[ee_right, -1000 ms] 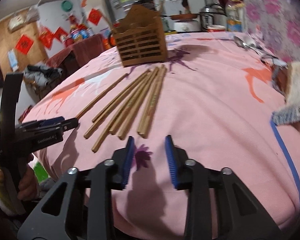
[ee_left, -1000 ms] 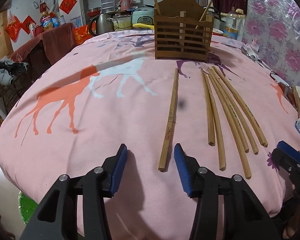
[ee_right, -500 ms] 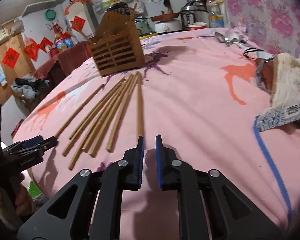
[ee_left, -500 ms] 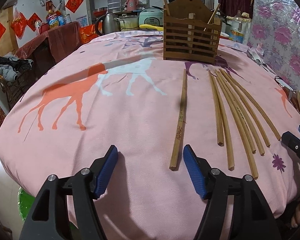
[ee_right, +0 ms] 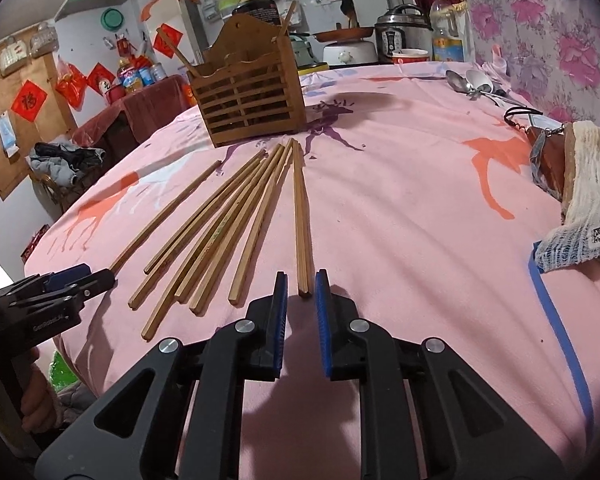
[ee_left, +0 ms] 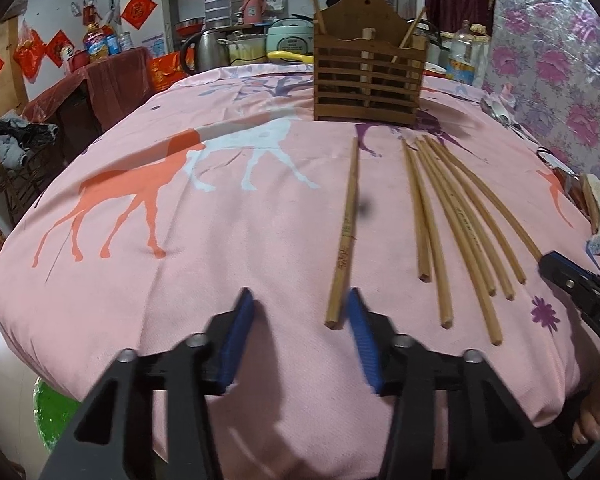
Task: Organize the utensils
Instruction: 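Close the left tool on a chopstick while the right tool grasps another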
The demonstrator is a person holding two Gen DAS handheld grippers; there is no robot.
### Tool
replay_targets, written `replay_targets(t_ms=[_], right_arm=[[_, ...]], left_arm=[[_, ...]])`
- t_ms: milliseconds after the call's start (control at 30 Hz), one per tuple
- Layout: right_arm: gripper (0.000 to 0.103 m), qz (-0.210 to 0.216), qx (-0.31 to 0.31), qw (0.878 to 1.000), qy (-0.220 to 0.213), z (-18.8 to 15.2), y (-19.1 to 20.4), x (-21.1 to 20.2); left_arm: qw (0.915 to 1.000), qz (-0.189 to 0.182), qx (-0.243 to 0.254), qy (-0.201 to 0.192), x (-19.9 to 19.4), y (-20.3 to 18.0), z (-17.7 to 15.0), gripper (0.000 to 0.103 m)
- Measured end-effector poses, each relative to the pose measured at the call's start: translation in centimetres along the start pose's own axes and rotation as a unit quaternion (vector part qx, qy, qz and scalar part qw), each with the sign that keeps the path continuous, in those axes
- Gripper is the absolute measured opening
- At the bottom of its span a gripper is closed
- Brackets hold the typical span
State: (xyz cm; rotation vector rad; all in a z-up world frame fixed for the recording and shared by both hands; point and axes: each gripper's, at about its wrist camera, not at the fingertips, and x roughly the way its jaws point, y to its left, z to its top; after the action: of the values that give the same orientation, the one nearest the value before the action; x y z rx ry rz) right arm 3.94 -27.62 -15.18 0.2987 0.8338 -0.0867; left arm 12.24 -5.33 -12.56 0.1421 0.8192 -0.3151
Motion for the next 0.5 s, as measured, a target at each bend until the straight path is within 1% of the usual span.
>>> replay_targets(t_ms=[33, 67, 100, 133, 167, 200, 233, 267, 500], right_arm=[[0.017, -0.001, 0.000, 1.000, 0.000, 0.1, 0.0, 0.1], [0.017, -0.002, -0.001, 1.000, 0.000, 0.1, 0.0, 0.2], [0.017, -0.003, -0.003, 1.000, -0.001, 0.2, 0.1, 0.3], [0.017, -0.004, -0.005, 1.000, -0.001, 0.1, 0.1, 0.3], [0.017, -0.006, -0.007, 1.000, -0.002, 0.1, 0.2, 0.4], [0.013, -0.011, -0.012, 1.000, -0.003, 0.1, 0.3, 0.3], [0.012, -0.015, -0.018, 1.000, -0.006, 0.0, 0.5, 0.3], [0.008, -0.014, -0.023, 1.000, -0.008, 0.0, 0.5, 0.3], [0.008, -0.017, -0.040, 0.998, -0.034, -0.2, 1.0, -0.8]], left_arm=[[1.0000, -0.005, 0.003, 0.000, -0.1, -0.2, 0.0, 0.024], [0.9999, -0.014, 0.007, 0.001, -0.2, -0.5, -0.1, 0.019], [0.9998, -0.019, 0.010, 0.001, -0.2, -0.7, -0.1, 0.012], [0.9997, -0.021, 0.014, 0.001, -0.3, -0.9, -0.2, 0.008], [0.9997, -0.020, 0.016, 0.000, -0.4, -1.0, -0.3, 0.007], [0.9997, -0.020, 0.017, -0.001, -0.4, -1.1, -0.4, 0.007], [0.9997, -0.020, 0.016, -0.001, -0.4, -1.1, -0.4, 0.007], [0.9996, -0.021, 0.016, -0.001, -0.5, -1.1, -0.4, 0.007], [0.9998, -0.018, 0.001, -0.005, -1.1, -0.2, -0.2, 0.007]])
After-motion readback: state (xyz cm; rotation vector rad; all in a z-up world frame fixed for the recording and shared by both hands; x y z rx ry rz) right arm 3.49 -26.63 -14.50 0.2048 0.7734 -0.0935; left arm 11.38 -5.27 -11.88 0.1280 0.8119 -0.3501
